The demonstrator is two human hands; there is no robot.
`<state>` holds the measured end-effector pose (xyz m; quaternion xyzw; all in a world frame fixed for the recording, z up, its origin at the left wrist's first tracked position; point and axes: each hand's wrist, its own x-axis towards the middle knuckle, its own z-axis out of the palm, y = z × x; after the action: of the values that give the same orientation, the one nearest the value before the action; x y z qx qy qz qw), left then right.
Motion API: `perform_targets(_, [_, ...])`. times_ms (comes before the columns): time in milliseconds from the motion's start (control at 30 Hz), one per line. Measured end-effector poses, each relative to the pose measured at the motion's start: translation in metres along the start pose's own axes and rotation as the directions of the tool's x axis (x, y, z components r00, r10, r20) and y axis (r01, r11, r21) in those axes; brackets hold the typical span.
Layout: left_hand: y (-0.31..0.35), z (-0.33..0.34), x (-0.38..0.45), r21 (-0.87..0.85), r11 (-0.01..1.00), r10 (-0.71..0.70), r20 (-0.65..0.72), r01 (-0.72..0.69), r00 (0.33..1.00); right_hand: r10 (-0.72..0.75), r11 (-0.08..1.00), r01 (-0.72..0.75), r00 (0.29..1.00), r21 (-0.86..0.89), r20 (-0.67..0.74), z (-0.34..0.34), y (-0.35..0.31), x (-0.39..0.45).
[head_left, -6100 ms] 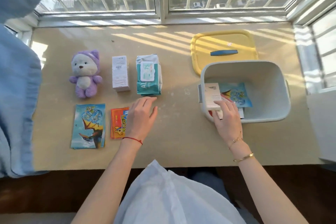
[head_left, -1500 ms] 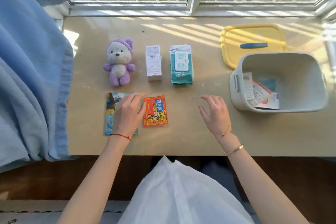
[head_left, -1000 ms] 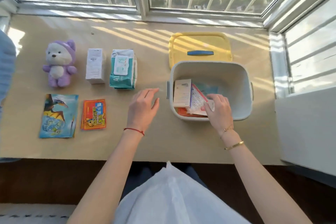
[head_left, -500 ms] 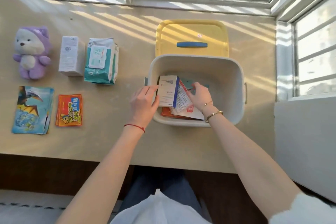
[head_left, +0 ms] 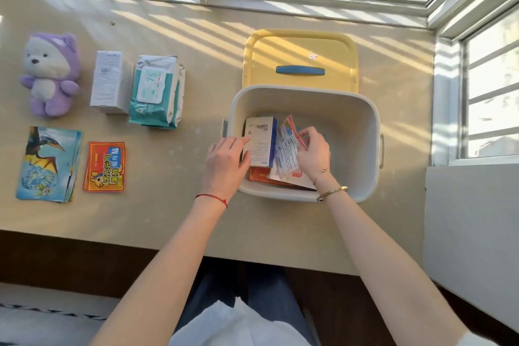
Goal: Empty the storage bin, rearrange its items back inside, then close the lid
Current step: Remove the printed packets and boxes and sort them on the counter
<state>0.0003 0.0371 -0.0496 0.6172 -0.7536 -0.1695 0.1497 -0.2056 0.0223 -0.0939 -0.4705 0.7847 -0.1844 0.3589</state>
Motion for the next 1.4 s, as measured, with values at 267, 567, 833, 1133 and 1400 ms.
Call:
perform_targets(267, [0.029, -0.024, 0.003, -0.297, 0.91, -0.224, 0.232, 0.288, 0.947, -0.046, 0.919, 0.085, 0.993, 0.386, -0.11, -0.052, -0.022, -0.049])
perform_targets(567, [0.006, -0.067, -0.014, -0.649, 0.575, -0.455, 0.252, 0.498, 0.854, -0.174, 0.883, 0.186, 0.982, 0.432, -0.067, -0.027, -0.078, -0.093])
perform_targets(833, [-0.089, -0.123, -0.043, -0.636, 0.579, -0.583, 0.114, 0.51, 0.804, -0.367, 0.919, 0.354, 0.929, 0.175, 0.052, 0.048, -0.157, -0.117])
perform_targets(1133, [-0.257, -0.166, -0.057, -0.497, 0.666, -0.616, 0.056, 0.557, 0.786, -0.271, 0.961, 0.278, 0.941, -0.006, 0.201, 0.197, -0.25, -0.125])
perform_targets(1400, [-0.369, -0.159, -0.054, -0.385, 0.739, -0.526, 0.184, 0.554, 0.83, -0.11, 0.983, 0.139, 0.969, -0.118, 0.221, 0.31, -0.284, -0.115])
